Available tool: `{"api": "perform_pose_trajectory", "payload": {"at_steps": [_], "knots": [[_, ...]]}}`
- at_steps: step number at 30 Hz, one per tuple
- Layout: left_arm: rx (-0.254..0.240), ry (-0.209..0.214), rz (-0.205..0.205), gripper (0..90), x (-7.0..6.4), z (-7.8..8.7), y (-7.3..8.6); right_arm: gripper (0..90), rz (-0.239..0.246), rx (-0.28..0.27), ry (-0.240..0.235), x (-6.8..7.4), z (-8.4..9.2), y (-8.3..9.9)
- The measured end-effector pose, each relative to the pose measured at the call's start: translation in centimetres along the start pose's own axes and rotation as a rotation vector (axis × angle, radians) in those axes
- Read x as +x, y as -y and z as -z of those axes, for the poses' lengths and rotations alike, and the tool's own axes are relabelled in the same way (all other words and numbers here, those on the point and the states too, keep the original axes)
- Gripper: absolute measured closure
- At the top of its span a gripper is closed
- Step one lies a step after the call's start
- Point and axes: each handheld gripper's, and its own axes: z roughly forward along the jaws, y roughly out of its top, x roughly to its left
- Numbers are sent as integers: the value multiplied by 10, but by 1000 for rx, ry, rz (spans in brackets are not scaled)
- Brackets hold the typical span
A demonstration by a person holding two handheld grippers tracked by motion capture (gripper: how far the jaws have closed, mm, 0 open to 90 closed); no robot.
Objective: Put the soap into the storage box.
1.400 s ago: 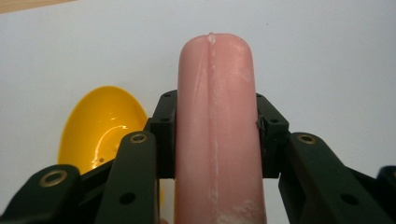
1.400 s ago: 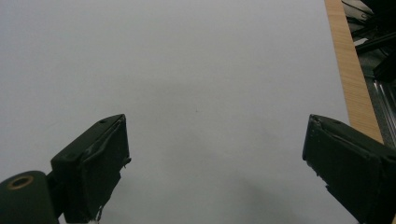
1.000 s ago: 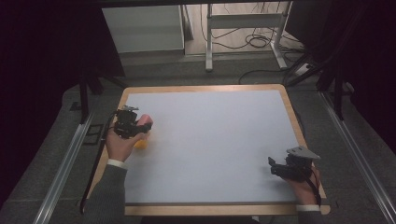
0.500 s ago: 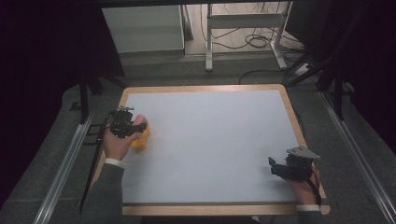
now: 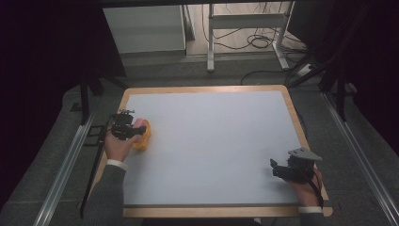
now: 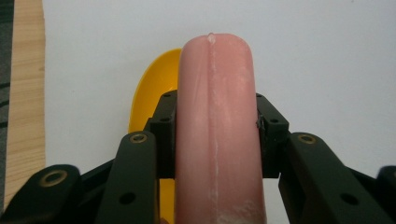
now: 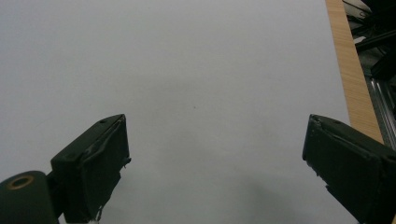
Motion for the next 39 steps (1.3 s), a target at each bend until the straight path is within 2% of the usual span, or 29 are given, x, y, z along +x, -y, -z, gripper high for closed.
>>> {"api": "perform_pose_trajectory", "payload": {"at_steps": [10,14,19,20,22,26,27,29,35,36,39], "knots": [[29,-10,13,598,4,-14,6,69,0,1,1,-1,0,0],[48,-17,5,598,4,-17,8,69,0,3,0,0,0,0],[55,-16,5,598,2,-21,9,69,3,7,-1,1,-2,1],[42,-14,5,595,2,-21,9,69,4,6,-1,1,-2,1],[6,-9,13,539,2,-16,8,69,0,3,1,1,-1,0],[-26,-11,18,381,1,-2,6,69,-1,3,1,1,0,1],[-26,-11,18,370,1,-2,6,69,0,4,1,1,0,0],[-52,8,18,339,0,8,7,69,0,2,1,1,-1,0],[-75,52,-26,271,-7,20,12,69,3,3,2,1,-1,0],[-79,57,-45,264,-9,24,16,69,2,-1,3,1,0,0],[-97,82,-61,255,-15,29,23,69,2,-5,6,1,0,0]]}}
